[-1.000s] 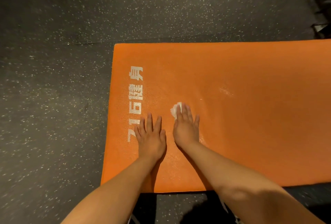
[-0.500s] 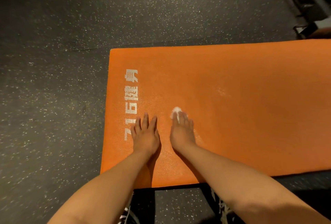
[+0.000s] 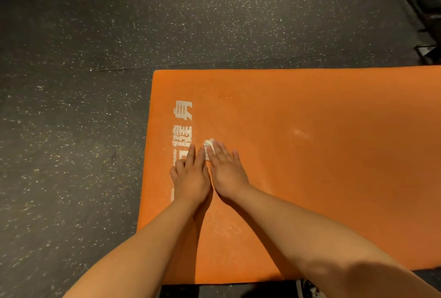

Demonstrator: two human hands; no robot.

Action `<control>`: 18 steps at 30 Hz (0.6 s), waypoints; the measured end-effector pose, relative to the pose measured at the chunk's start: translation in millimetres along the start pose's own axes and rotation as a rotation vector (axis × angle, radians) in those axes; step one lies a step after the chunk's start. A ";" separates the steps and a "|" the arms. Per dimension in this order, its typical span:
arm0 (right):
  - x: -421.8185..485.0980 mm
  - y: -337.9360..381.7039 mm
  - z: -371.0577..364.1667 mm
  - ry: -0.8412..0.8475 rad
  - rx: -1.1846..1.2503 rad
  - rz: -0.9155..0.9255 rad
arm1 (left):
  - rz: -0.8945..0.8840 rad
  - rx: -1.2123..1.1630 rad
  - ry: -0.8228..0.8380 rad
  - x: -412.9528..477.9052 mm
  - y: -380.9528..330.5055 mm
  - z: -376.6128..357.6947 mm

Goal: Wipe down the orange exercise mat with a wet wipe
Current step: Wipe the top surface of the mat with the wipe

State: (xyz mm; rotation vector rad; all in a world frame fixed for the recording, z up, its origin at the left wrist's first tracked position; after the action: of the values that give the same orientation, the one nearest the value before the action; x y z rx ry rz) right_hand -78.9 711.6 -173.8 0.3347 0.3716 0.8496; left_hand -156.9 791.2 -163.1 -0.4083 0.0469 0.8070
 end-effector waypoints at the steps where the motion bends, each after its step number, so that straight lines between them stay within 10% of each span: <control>1: 7.9 -0.7 0.9 -0.005 -0.027 0.045 | 0.004 -0.008 -0.018 6.8 1.4 1.1; 7: 51.7 -58.3 26.6 -0.165 -0.087 -0.314 | -0.006 0.032 -0.071 28.2 6.3 -3.7; 13: 50.3 5.5 2.2 -0.028 -0.057 0.123 | 0.042 -0.038 -0.127 29.0 8.9 -3.1; 18: 63.6 -43.9 23.0 -0.112 -0.106 -0.180 | 0.064 0.023 -0.100 29.2 3.9 -3.5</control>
State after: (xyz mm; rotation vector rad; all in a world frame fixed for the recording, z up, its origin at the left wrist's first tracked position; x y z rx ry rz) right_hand -1.2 730.8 -183.9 0.2448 0.2469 0.6683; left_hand -139.0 812.5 -173.3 -0.3461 -0.0239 0.8884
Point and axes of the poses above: each hand's wrist, its own x-axis towards the middle knuckle, its own z-axis out of the back of the hand, y = z × x, the point moved 8 cm from there along x, towards the middle knuckle, and after that the axes turned 8 degrees about -y, right-handed, at the moved point
